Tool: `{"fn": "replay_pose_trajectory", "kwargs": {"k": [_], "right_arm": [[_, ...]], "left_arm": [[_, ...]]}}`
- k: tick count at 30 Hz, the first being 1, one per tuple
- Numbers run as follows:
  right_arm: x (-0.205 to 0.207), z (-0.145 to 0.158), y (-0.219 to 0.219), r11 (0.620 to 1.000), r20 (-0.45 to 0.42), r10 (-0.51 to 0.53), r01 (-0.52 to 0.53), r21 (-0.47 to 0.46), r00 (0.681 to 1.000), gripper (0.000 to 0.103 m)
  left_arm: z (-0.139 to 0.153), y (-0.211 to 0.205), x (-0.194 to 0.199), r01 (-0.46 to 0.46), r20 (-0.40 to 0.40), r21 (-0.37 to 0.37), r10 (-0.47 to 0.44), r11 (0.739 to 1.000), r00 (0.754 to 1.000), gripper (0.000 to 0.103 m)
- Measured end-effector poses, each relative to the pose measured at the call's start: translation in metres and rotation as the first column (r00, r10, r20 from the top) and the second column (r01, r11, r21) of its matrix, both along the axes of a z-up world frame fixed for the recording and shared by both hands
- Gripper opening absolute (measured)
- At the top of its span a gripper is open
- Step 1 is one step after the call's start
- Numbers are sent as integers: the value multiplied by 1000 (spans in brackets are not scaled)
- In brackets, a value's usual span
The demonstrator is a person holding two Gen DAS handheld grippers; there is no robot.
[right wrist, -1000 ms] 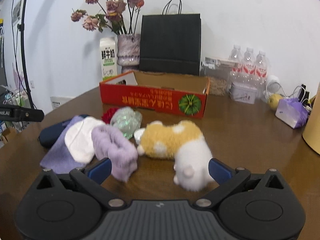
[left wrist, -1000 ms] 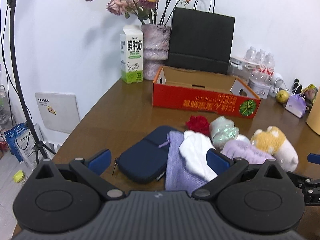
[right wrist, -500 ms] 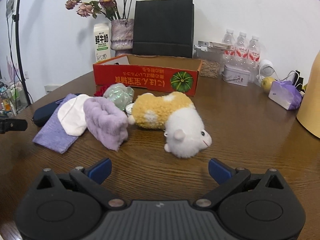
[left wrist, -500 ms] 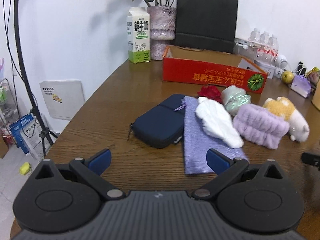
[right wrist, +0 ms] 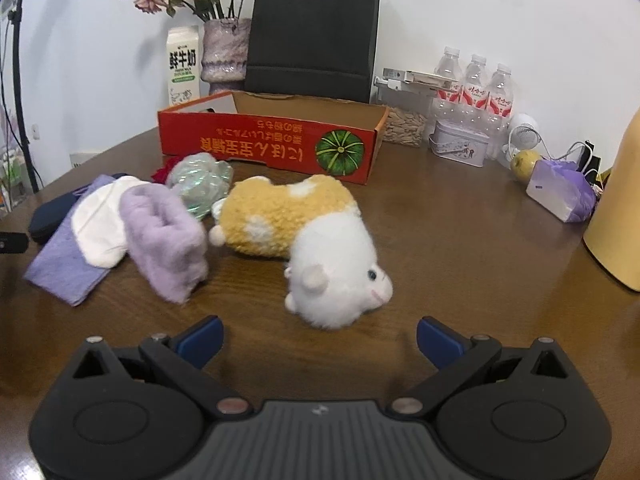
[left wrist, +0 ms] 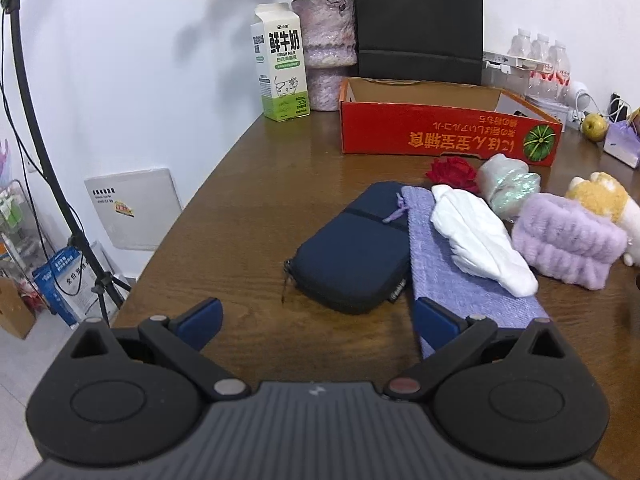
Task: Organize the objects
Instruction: 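Grasp the yellow-and-white plush sheep with the right gripper while the left approaches the navy pouch, then lift the plush sheep with the right gripper while the left gripper lowers onto the navy pouch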
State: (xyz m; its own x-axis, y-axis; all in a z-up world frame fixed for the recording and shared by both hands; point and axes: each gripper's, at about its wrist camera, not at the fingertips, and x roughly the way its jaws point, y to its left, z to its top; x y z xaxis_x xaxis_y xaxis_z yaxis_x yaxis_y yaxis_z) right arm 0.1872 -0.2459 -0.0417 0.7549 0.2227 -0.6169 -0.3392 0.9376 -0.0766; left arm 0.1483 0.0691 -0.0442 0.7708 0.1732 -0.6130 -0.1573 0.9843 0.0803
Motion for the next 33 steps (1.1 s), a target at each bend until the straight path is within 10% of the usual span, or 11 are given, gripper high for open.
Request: {"fn": "replay_pose_trajectory", "kwargs": {"k": [11,21,30,33], "right_arm": [[50,-2,11,1000,24,24,-24,-18,999,102],[50,-7,15,998,53,68,-68,-1,996,58],[39,-8,11,1000,47,15,-15,0,999,54],[33,-8,13,1000,53,12,-12,-5,999,54]], "left_arm": [[-2,6,18,30,-19,10,-29,1000,999,103],[4,10,43,77,-15,14,-77,997,997,103],[-6,15,71,166,-38,-42,-167,985,985,103],[-13,17,71,196,-54,-100,-202,975,978,89]]}}
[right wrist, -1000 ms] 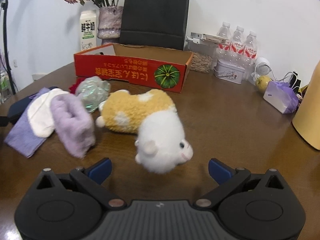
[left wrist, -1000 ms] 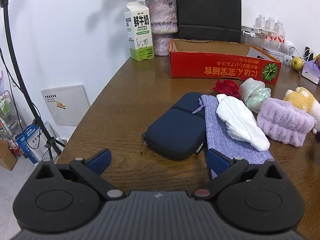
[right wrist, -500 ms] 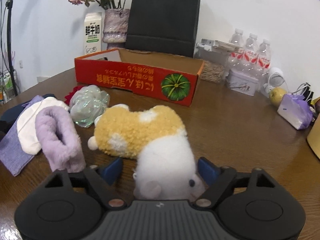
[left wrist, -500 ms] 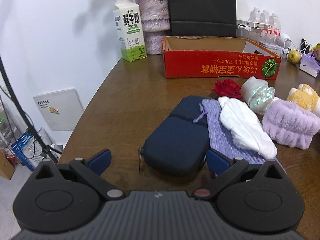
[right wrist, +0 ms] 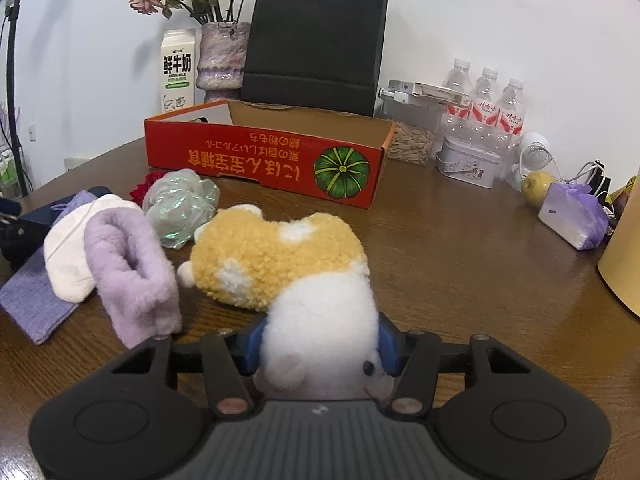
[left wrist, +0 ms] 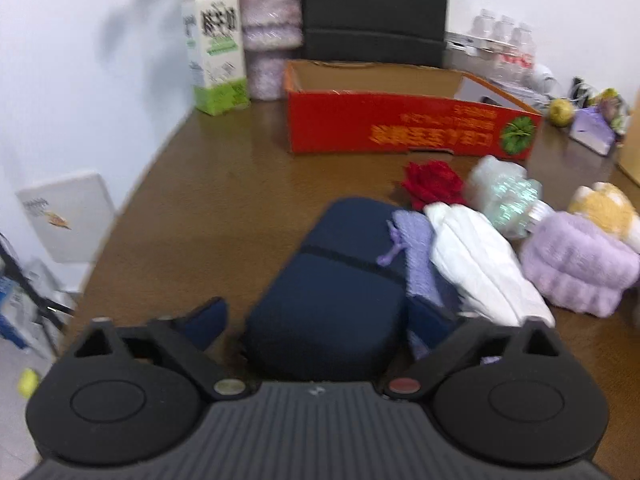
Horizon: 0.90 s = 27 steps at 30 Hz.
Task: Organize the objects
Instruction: 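Lift the plush sheep with the right gripper while the left gripper lowers onto the navy pouch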
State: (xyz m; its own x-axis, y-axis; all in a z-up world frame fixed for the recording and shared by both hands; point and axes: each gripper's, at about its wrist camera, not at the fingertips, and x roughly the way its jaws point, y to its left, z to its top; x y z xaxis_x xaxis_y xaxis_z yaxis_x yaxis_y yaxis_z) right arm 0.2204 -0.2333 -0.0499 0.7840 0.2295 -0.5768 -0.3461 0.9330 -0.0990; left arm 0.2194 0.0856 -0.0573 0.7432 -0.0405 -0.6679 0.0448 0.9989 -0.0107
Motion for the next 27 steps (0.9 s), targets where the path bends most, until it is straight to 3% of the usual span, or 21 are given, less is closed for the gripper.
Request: {"fn": "replay_pose_trajectory", "kwargs": {"k": [4,8,15,18,22,27], "right_arm": [[-1,0,0,1000,1,-10,10,-2,1000,54],[-1,1,0,1000,0,-17,17,-1,1000,54],[-6,2,-1,1000,9,-23,23,8,1000,54],[-7,1,-1,1000,7,-23,23,14,1000,54],[-10,2,0,1000,6,-25,25,10,1000,54],[-11,2,-1,999,6,-30,30,12,1000,54]], "left_arm": [[0,-1,-13,-23,30,-4,23,1000,999,79],[2,-3,-31,-67,40,13,67,998,997,78],[2,1,-74,-256,42,-1,256,967,966,79],[1,-2,-89,-308,39,-17,308,951,951,82],[4,-2,-86,-269,34,-33,270,963,962,101],[12,3,-64,-254,53,-6,254,967,966,103]]}}
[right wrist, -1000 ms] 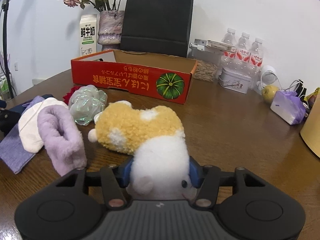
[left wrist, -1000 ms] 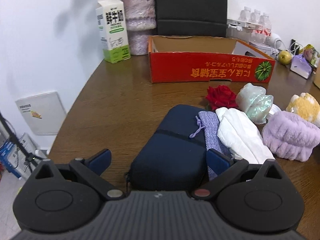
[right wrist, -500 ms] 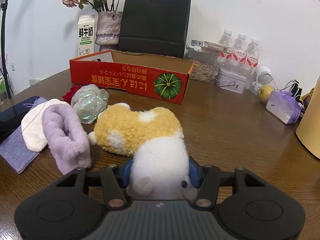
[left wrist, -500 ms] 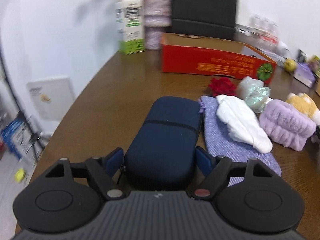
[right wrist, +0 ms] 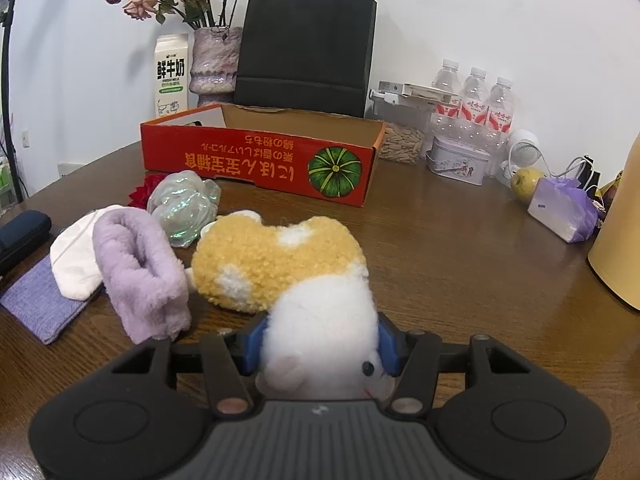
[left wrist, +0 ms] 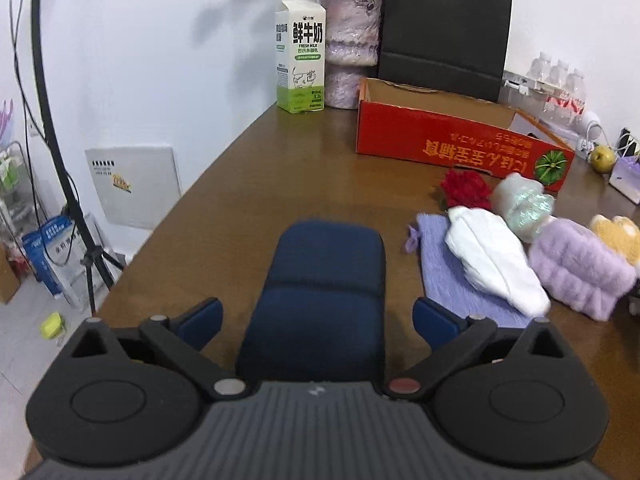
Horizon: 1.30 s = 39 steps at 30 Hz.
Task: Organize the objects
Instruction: 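Lift the plush sheep with the right gripper while the left gripper lowers onto the navy pouch, then lift the navy pouch with the left gripper while the right gripper holds the sheep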
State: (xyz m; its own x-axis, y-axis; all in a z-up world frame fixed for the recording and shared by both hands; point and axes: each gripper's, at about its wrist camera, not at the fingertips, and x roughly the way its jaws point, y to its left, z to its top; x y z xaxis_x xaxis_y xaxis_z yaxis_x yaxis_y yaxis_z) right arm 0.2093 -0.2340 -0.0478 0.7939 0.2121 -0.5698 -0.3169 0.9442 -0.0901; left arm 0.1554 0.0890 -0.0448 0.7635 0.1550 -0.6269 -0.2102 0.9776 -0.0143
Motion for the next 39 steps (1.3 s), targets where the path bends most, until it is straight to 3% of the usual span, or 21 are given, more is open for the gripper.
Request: {"fn": "replay_pose_trajectory", "kwargs": {"k": [5,8,11,12,13,21,26,28,31,34,36,39], "right_arm": [[0,0,-1,1000,-1,-9,9,4,1000,54],[0,0,-1,1000,-2,-11,11,5,1000,54],[0,0,-2,1000,-3,-9,9,5,1000,55],[0,0,-2,1000,-3,-9,9,5,1000,55],[0,0,-2,1000,-3,-9,9,5,1000,55],[-6,0,-3,1000,1,-16,15,27,1000,54],[-12,1,-5,999,-1,-24,24,41,1000,54],[-13,1,-5,999,-1,-27,27,42,1000,54],[-13,1,-6,998,-4,-33,33,49,999,54],[-12,0,-7,998,-13,-36,37,53,999,56],[-12,0,-7,998,-18,-35,36,57,999,56],[-12,0,-7,998,-20,-37,38,58,999,57]], "left_arm": [[-7,2,19,5,-53,32,-3,999,999,103],[-15,5,21,7,-70,6,-6,1000,998,103],[-15,4,17,7,-43,15,-7,1000,999,88],[-13,3,15,18,-32,14,-18,1000,999,72],[-12,1,13,16,-24,28,-15,999,1000,71],[-13,-10,-11,19,-6,39,-19,999,1000,70],[-13,-16,-15,49,-13,62,-48,997,999,80],[-14,-14,-13,34,-17,54,-34,998,999,89],[-16,-13,-11,34,-15,27,-33,999,999,90],[-16,-14,-12,47,-9,25,-46,999,999,86],[-15,-15,-13,45,-1,32,-45,998,999,74],[-13,-14,-14,40,7,14,-40,999,999,71]]}}
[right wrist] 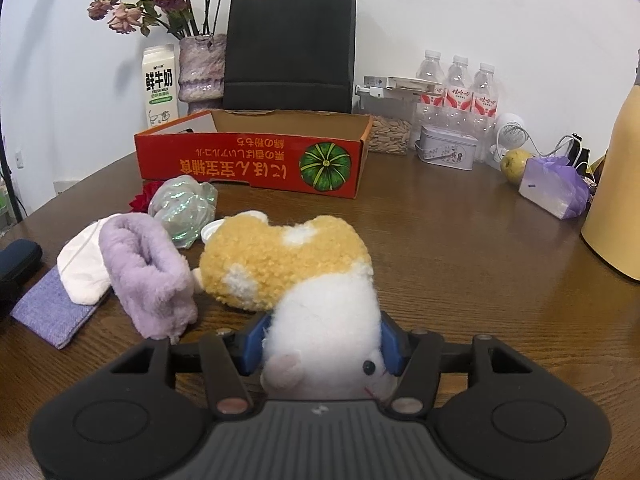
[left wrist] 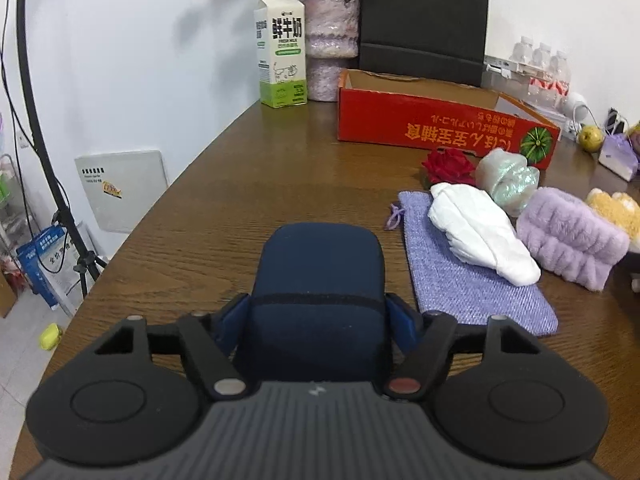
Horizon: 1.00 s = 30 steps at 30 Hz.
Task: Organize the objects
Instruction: 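Lift the navy pouch with the left gripper while the right gripper holds the sheep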
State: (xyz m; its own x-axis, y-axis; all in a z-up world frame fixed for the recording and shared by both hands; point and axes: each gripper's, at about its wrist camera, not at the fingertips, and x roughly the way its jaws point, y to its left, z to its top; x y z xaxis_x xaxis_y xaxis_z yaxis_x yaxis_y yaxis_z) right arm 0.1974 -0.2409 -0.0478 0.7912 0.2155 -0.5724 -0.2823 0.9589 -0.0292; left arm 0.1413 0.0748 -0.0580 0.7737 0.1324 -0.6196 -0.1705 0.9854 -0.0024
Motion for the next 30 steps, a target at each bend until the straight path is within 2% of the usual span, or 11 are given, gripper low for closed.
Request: {"fn": "replay_pose_trajectory", "kwargs": {"k": [7,30], "right_arm": [[1,0,-1,1000,-2,-9,9,8,1000,54],[-3,18,-5,998,49,4,-7,56,999,50]], "left_arm": [[5,-3,0,-4,8,-14,4,1000,1000,66],[36,-35,8,49,90,-27,-47,998,995,65]]}}
